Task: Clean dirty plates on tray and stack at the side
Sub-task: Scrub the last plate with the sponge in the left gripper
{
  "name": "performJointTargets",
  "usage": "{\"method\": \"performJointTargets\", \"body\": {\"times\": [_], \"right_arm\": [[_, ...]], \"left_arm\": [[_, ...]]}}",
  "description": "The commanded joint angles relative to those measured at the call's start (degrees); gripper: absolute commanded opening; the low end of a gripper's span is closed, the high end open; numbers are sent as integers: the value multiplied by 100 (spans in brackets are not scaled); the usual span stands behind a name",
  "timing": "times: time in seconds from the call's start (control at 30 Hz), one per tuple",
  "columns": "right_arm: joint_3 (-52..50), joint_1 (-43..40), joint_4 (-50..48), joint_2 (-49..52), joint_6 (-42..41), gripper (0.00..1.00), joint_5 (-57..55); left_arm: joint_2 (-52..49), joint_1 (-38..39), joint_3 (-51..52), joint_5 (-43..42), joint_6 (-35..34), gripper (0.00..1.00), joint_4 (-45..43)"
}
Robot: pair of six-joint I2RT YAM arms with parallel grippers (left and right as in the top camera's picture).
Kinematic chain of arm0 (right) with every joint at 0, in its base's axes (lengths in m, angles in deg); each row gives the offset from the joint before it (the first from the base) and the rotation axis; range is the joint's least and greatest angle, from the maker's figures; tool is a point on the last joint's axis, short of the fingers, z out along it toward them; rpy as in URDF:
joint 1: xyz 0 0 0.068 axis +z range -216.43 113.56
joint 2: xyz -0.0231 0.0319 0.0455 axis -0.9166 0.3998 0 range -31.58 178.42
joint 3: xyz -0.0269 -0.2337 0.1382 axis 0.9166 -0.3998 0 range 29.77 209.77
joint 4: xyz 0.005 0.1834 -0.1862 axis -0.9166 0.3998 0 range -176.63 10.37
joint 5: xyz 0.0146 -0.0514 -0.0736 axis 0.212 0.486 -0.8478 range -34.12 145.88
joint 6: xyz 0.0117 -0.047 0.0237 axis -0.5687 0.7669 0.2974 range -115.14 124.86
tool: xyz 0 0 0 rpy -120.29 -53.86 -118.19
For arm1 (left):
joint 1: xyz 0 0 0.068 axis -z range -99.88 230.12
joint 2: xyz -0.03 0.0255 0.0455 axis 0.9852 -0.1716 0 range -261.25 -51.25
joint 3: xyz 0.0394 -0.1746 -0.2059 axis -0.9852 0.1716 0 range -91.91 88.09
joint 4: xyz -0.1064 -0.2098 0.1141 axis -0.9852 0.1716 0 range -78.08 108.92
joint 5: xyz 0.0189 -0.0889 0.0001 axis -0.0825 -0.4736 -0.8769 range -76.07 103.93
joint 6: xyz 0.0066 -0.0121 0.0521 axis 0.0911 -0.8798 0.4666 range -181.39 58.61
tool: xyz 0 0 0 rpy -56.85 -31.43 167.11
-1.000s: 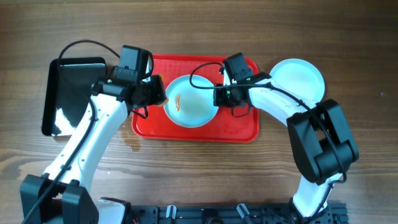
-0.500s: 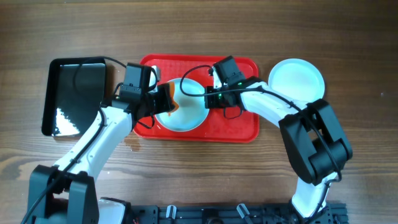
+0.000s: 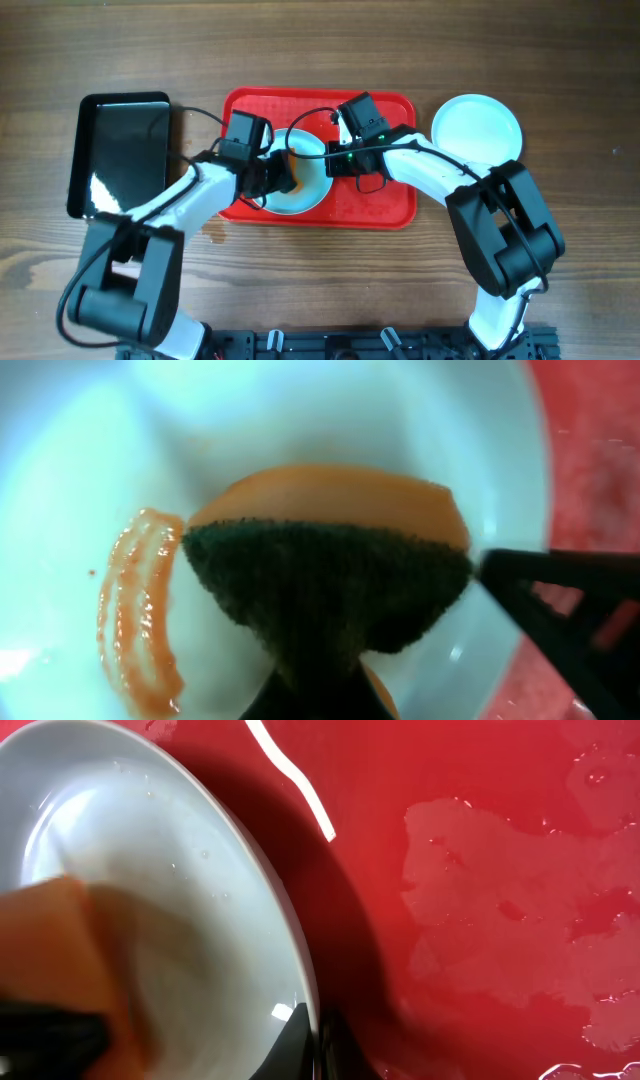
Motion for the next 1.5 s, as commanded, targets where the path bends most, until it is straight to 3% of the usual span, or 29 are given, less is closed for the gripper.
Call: {"method": "performJointTargets", "body": {"times": [0.0, 0.1, 0.23, 0.47, 0.9, 1.27, 1.47], "right_arm": [[-57, 17, 63, 153, -127, 4, -55], [-57, 17, 162, 153, -181, 4, -306], [-57, 17, 179, 153, -151, 4, -369], [-57, 17, 181, 153, -155, 4, -369], [-57, 17, 179, 153, -192, 5, -494], [-57, 17, 173, 153, -313, 4, -470], [-57, 17, 179, 153, -291, 4, -476]], "left_arm": [[-181, 24, 46, 291, -238, 4, 33], [-184, 24, 46, 892, -238, 4, 247], [-184, 24, 46, 2465, -236, 4, 623], [-166, 24, -122, 3185, -216, 4, 695], [911, 26, -1032, 3115, -238, 4, 1506], [-275, 26, -1025, 407, -238, 4, 942], [-907, 24, -1025, 208, -87, 4, 1010]]}}
